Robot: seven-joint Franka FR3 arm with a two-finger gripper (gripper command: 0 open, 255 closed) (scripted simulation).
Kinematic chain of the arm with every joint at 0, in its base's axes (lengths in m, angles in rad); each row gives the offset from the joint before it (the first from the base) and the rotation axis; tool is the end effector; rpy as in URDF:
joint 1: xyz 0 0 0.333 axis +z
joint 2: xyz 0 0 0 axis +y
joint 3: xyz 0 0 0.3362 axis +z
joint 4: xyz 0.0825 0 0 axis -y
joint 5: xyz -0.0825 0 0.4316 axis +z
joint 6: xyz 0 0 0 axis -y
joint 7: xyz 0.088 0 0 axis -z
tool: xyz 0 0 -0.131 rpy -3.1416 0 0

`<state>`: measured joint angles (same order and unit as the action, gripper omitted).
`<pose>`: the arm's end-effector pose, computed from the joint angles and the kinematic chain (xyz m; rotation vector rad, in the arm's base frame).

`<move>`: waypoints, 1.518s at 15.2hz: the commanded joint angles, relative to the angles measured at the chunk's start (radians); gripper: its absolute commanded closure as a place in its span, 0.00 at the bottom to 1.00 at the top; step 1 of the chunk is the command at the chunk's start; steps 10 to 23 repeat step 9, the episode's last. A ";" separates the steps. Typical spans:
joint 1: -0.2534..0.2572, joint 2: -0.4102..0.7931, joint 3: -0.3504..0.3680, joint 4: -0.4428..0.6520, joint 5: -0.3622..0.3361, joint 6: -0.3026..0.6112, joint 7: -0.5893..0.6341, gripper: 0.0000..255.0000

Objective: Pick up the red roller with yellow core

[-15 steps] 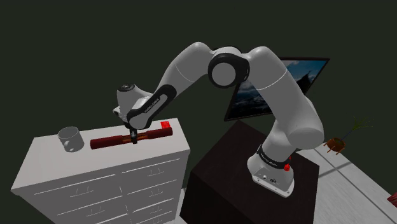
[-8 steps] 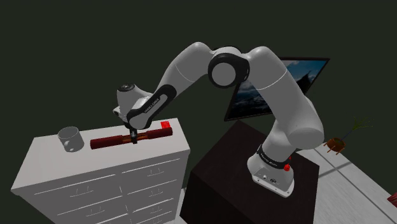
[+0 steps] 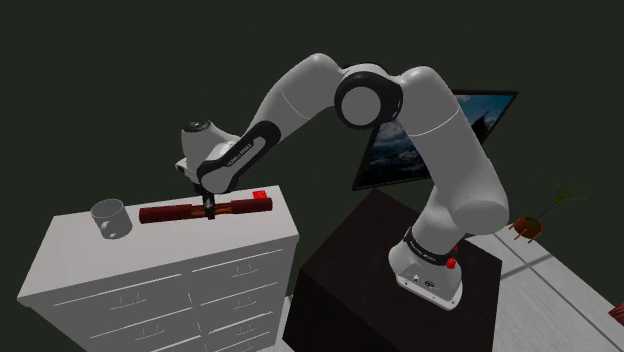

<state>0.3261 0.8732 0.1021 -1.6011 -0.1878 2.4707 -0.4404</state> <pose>0.6685 0.2961 0.0691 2.7383 1.4593 0.0059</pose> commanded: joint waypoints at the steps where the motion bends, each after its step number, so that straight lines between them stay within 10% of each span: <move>1: -0.002 -0.026 0.003 -0.012 0.002 -0.013 -0.002 1.00; 23: -0.008 -0.092 0.011 -0.034 0.010 -0.056 -0.007 1.00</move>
